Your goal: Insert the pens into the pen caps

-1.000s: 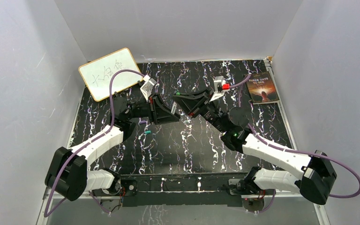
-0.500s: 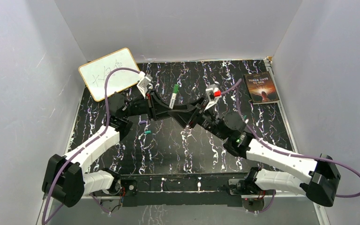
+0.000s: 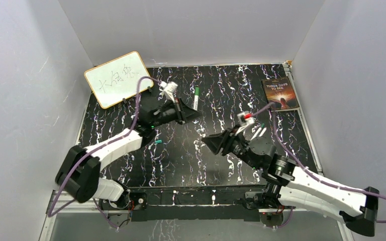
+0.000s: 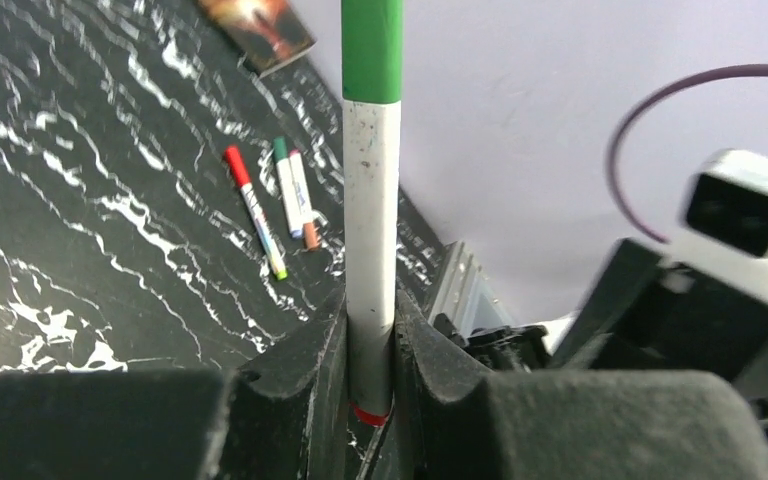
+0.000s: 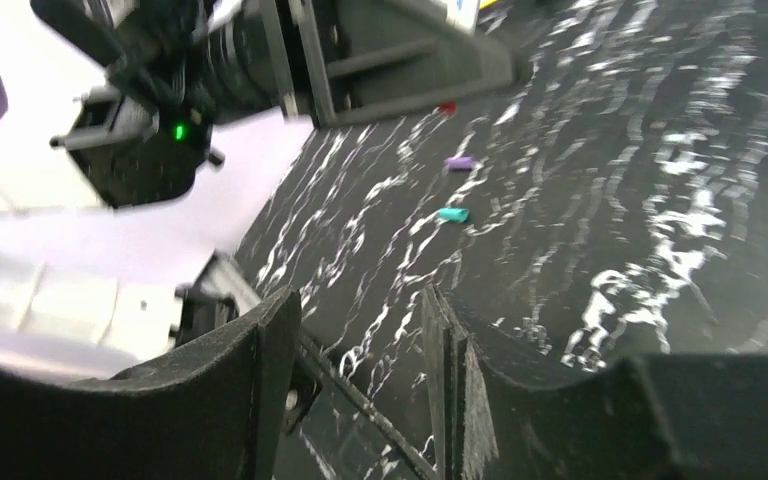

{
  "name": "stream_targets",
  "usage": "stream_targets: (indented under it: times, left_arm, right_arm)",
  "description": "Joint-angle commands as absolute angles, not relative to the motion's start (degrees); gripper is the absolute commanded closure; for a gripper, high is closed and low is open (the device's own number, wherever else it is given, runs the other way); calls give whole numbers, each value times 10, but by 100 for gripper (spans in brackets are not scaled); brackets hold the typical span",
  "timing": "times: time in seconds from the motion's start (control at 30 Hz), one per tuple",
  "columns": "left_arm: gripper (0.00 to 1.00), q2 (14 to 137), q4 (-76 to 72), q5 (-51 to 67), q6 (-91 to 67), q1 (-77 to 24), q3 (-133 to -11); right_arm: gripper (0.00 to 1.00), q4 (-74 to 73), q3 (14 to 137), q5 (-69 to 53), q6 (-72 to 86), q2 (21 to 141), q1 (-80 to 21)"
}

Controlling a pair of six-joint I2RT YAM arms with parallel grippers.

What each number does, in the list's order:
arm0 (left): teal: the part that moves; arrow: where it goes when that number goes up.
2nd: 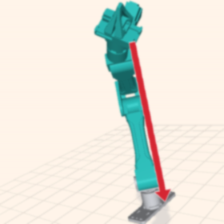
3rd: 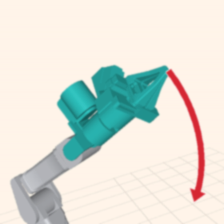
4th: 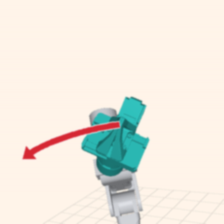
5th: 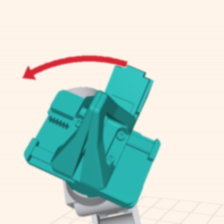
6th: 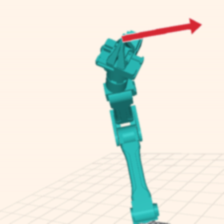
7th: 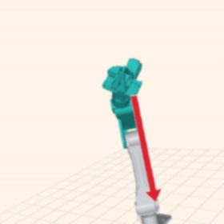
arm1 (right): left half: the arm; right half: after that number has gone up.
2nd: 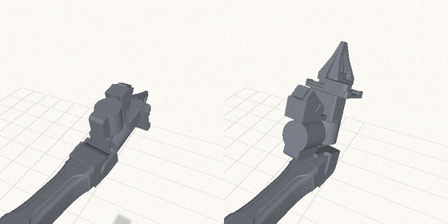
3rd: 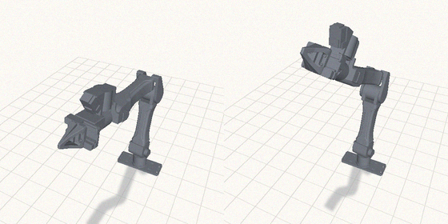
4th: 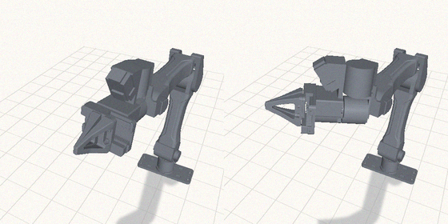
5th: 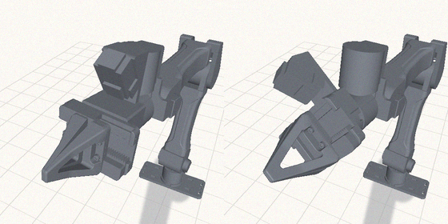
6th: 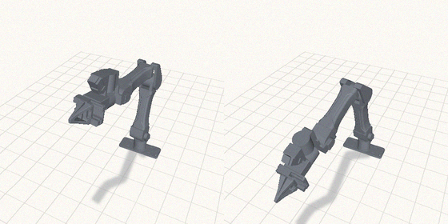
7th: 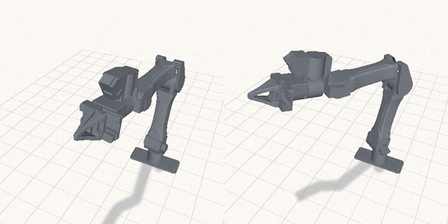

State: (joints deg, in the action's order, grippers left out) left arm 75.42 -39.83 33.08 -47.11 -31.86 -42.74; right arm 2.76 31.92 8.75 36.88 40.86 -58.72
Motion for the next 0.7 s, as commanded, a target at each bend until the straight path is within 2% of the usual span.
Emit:
stream_targets:
  times: [0.0, 0.1, 0.23, 0.43, 0.67]
  left_arm:
    - [100, 836, -307, 236, -398, -384, -491]
    - [100, 906, -240, 182, -366, -424, -539]
    - [100, 994, -184, 121, -338, -474, -599]
    - [100, 1118, -114, 57, -312, -540, -710]
    - [100, 1224, -66, 45, -313, -576, -815]
  right_arm:
    - [55, -149, 341, 325, 471, 330, -584]
    - [54, -277, 371, 439, 518, 295, -584]
    - [54, -375, 407, 506, 523, 239, -584]
    - [54, -431, 416, 519, 525, 185, -584]
    - [53, -462, 423, 500, 548, 179, -584]
